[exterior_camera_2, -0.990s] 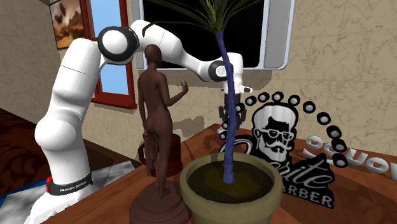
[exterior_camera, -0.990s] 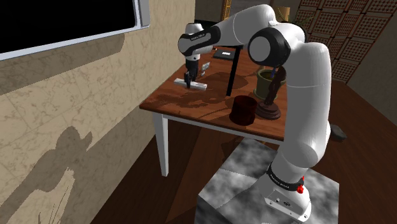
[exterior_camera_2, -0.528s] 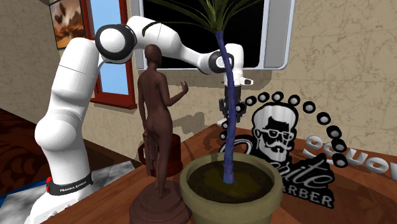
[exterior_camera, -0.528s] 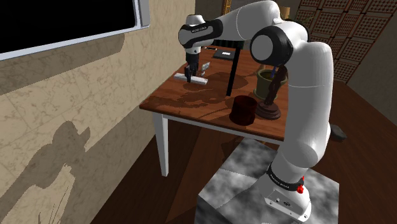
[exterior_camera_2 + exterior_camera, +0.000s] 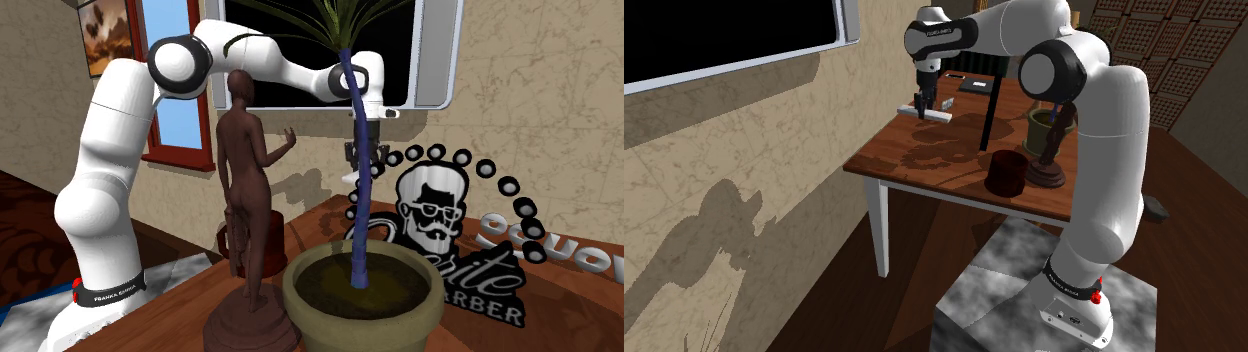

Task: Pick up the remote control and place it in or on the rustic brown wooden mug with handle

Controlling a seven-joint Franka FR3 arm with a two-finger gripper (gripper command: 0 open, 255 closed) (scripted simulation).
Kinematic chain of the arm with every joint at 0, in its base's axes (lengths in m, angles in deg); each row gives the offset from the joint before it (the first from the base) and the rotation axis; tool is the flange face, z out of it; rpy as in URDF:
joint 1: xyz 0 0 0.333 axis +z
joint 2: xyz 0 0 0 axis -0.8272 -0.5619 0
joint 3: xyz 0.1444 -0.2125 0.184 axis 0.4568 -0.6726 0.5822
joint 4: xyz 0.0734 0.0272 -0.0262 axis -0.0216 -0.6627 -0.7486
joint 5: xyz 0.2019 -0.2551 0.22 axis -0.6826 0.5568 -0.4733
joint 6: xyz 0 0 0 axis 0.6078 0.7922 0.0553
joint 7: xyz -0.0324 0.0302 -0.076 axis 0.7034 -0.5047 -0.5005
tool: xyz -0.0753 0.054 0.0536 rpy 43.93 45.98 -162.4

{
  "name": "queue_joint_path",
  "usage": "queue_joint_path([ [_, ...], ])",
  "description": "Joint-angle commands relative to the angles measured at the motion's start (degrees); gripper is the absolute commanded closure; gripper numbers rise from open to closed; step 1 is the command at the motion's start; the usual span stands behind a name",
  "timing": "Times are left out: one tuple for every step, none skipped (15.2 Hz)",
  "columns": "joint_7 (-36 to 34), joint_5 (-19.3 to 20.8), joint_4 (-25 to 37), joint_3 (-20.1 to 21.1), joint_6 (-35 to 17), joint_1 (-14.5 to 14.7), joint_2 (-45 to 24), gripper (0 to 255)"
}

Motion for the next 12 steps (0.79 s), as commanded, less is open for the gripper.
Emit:
queue_joint_path([
  [-0.1,0.0,1.3,0.0,1.4,0.0,0.1,255],
  [-0.1,0.0,2.1,0.0,2.2,0.0,0.1,255],
  [-0.1,0.0,3.0,0.0,3.0,-0.1,0.1,255],
  [-0.1,0.0,3.8,0.0,3.8,-0.1,0.0,255],
  [-0.1,0.0,4.7,-0.1,4.6,-0.1,-0.1,255],
  [-0.1,0.0,5.0,-0.1,4.9,-0.2,-0.1,255],
  [0.0,0.5,0.8,-0.2,3.6,0.1,2.8,255],
  [0.1,1.0,-3.0,-0.4,2.4,0.3,5.5,255],
  [0.2,1.4,-6.7,-0.6,1.3,0.4,8.1,255],
  [0.2,1.9,-10.1,-0.7,0.4,0.6,10.6,255],
  [0.3,2.4,-13.3,-0.8,-0.5,0.6,13.1,255],
  [0.3,2.9,-16.4,-1.0,-1.2,0.7,15.5,255],
])
